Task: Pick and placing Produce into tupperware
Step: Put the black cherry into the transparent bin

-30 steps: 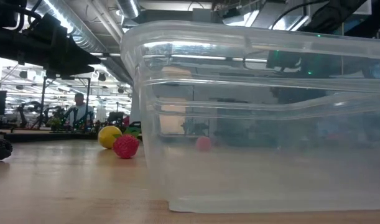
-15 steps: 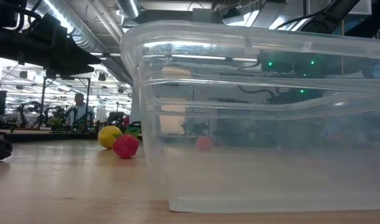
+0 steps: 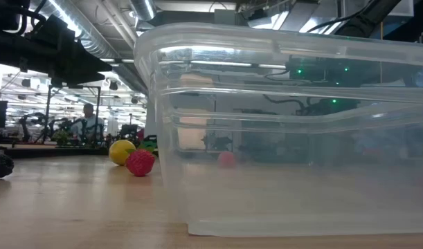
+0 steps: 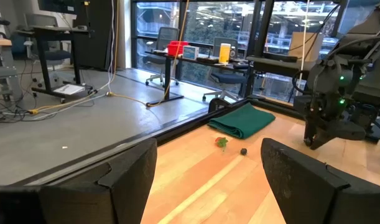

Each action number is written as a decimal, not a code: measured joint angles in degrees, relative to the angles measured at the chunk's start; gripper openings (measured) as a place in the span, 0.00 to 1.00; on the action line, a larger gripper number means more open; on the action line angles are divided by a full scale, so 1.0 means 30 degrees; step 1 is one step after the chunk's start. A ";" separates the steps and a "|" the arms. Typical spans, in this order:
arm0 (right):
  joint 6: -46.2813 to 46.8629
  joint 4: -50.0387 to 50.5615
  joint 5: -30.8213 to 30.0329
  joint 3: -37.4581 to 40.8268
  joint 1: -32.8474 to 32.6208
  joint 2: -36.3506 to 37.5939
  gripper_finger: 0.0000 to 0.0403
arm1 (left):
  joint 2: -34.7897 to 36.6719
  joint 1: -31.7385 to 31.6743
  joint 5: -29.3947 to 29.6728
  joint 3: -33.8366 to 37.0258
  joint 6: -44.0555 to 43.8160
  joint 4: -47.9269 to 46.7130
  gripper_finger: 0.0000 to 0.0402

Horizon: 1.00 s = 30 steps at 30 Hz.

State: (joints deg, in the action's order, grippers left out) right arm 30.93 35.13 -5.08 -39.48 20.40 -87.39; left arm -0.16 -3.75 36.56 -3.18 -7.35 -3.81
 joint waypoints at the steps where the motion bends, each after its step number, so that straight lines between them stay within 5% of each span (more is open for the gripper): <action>1: -0.0005 0.0002 -0.0005 0.0000 0.0000 0.0000 0.36 | 0.0007 0.0007 0.0000 0.0000 -0.0001 0.0002 0.70; 5: -0.0027 0.0031 -0.0099 0.0007 0.0000 0.0000 0.27 | 0.0000 0.0007 0.0000 0.0000 -0.0001 0.0000 0.70; 14: -0.0046 0.0035 -0.0109 0.0015 0.0004 -0.0015 0.34 | 0.0004 0.0003 0.0015 0.0000 -0.0001 0.0000 0.70; 22: -0.0821 0.0087 0.0464 -0.0530 0.0022 -0.0085 0.27 | 0.0007 0.0003 0.0015 0.0000 -0.0001 0.0000 0.70; 30: -0.1559 -0.0083 0.3965 -0.3234 -0.0163 -0.0124 0.32 | 0.0007 0.0000 0.0015 0.0000 -0.0001 0.0007 0.70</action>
State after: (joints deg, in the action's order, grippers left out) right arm 26.26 34.88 6.81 -49.19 19.92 -87.77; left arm -0.14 -3.75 36.60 -3.18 -7.35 -3.79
